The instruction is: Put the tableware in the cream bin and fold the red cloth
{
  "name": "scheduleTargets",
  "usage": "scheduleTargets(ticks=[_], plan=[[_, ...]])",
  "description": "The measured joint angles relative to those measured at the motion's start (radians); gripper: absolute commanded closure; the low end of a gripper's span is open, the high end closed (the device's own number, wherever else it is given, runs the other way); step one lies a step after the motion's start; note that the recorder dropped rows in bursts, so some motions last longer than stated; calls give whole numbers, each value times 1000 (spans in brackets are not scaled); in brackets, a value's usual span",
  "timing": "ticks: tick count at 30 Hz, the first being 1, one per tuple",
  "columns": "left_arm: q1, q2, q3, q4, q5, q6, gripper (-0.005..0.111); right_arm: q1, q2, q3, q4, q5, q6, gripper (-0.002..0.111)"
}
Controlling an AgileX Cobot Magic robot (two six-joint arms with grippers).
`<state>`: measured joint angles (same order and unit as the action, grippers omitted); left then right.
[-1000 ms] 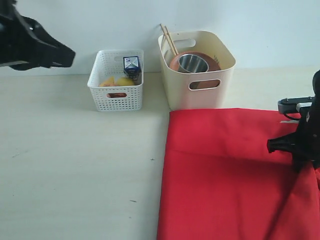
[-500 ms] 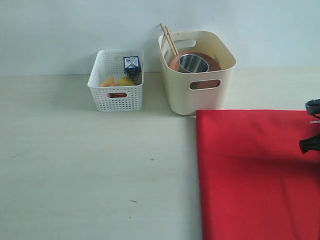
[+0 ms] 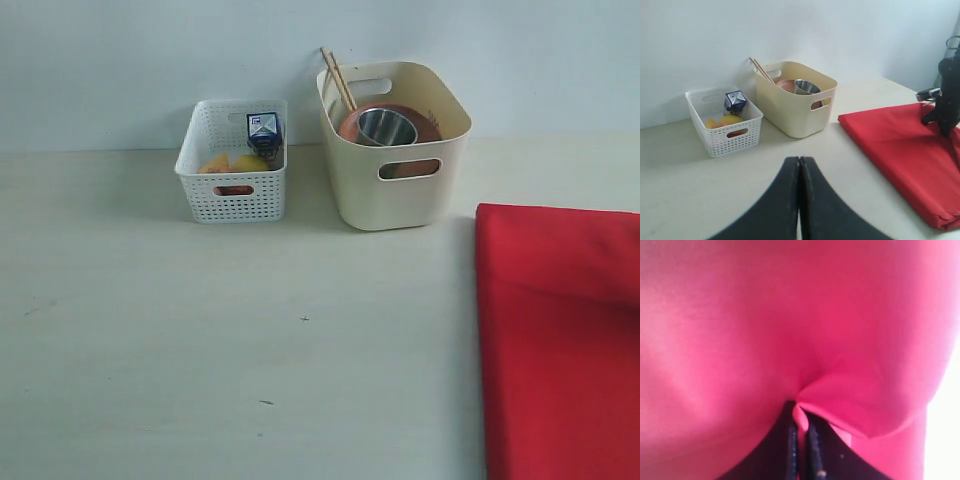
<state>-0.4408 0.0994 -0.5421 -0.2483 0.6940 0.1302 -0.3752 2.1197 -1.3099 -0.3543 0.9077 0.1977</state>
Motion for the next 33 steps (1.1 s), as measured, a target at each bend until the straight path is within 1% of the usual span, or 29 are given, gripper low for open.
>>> scheduleTargets(ticks=[3,7,13,17,18,20,23,25,27,28,30,33], plan=[[0,-39,27,22,-24,-34,107,-36,37,-74,48,17,-57,108],[0,-56,48,31,-68,-52,107,-55,95,-197,113,33,-119,108],[0,-58,119,33,-208,-86,107,-57,183,-382,264,40,-198,108],[0,-58,177,33,-302,-97,107,-57,243,-494,377,37,-214,107],[0,-58,191,35,-317,-101,107,-57,255,-515,393,37,-217,104],[0,-58,209,40,-337,-103,107,-57,280,-562,418,41,-220,93],[0,-58,221,58,-358,-103,107,-57,298,-612,407,60,-217,71],[0,-58,229,79,-366,-103,107,-57,304,-625,365,73,-191,56],[0,-58,235,95,-373,-103,107,-55,293,-628,317,82,-174,48],[0,-58,239,107,-381,-103,107,-55,281,-628,299,87,-172,46],[0,-58,251,119,-401,-103,107,-57,246,-628,285,91,-172,46],[0,-58,271,127,-426,-103,107,-57,160,-630,302,97,-184,52]])
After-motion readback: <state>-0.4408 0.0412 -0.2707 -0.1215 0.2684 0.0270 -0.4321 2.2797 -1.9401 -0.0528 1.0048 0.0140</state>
